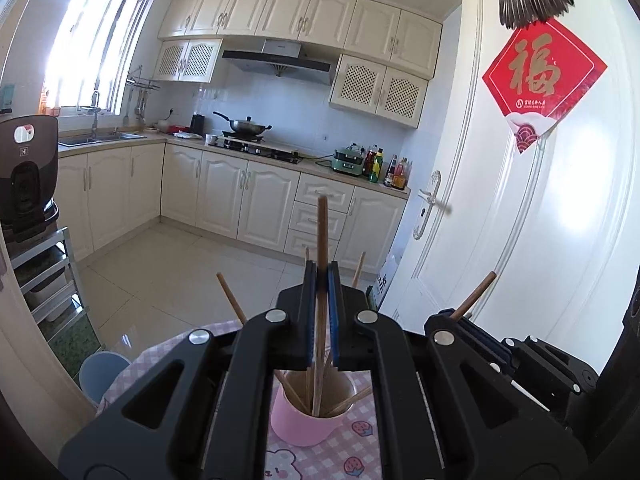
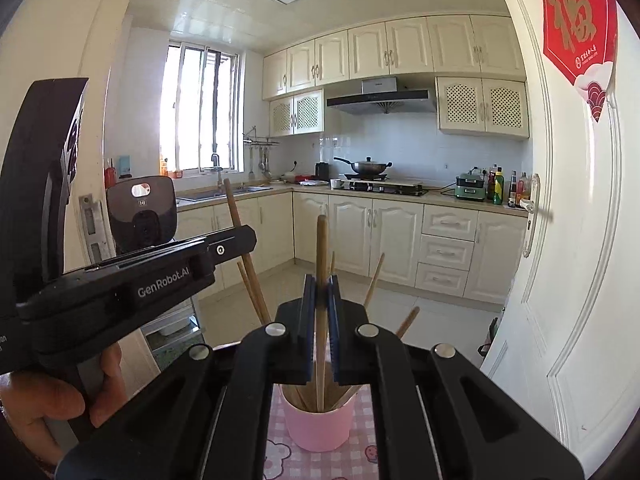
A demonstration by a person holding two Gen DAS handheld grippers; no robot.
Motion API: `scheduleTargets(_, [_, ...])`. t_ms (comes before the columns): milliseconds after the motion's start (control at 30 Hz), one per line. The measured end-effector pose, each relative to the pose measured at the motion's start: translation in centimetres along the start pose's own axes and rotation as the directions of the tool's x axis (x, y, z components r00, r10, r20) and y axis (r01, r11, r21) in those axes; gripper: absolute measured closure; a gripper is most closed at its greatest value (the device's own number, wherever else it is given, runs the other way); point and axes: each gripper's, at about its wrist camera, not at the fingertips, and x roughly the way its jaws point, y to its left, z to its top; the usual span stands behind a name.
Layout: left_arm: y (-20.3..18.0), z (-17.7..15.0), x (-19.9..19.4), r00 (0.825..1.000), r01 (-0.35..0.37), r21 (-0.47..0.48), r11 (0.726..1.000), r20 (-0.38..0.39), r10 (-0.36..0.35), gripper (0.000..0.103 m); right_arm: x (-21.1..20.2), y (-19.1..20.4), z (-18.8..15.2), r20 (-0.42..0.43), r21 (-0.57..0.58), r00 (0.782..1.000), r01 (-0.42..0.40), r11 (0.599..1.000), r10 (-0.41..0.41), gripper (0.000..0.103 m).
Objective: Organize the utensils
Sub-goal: 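Lift both held chopsticks upright and carry them above the pink cup, then open both grippers to drop the chopsticks into the pink cup, then move both grippers back down to the chopstick pile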
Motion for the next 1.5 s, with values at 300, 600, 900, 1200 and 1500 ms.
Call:
scheduleTargets(300, [0.5,-2.4,1.2,0.996,-0.010,0.023,1.000,-0.086,0.012,0.097,1.1,-0.1,-2.3,-0.065,-0.007,0.998,0.012,1.000,-0.013,0.098])
scheduleTargets(600, [0.4,-3.4,1.5,0.991,-0.036,0.063,0.997,-0.129,0.044,0.096,1.9,-1.1,-3.7,-0.118,0.044,0.993,0.026,0.999,-0.021,0.098])
scheduleTargets(900, [0.4,-3.2,0.8,0.984,-0.058,0.064,0.996,-0.162,0.067,0.092,1.1,-0.7,-3.4,-0.132,0.060,0.991,0.024,0.998,-0.016,0.090])
scheduleTargets(1200, [0.7,-3.1,-2.8,0.990,-0.090,0.071,0.993,-0.099,0.097,0.044,-1.2,-0.5,-3.3,-0.101,0.093,0.995,0.028,0.995,-0.019,0.073])
scheduleTargets(1500, [0.6,-4.5,-7.8,0.986,-0.159,0.121,0.980,-0.020,0.163,0.023,-4.1,0.9,-3.7,-0.063,0.106,0.998,0.011,0.994,-0.004,0.068])
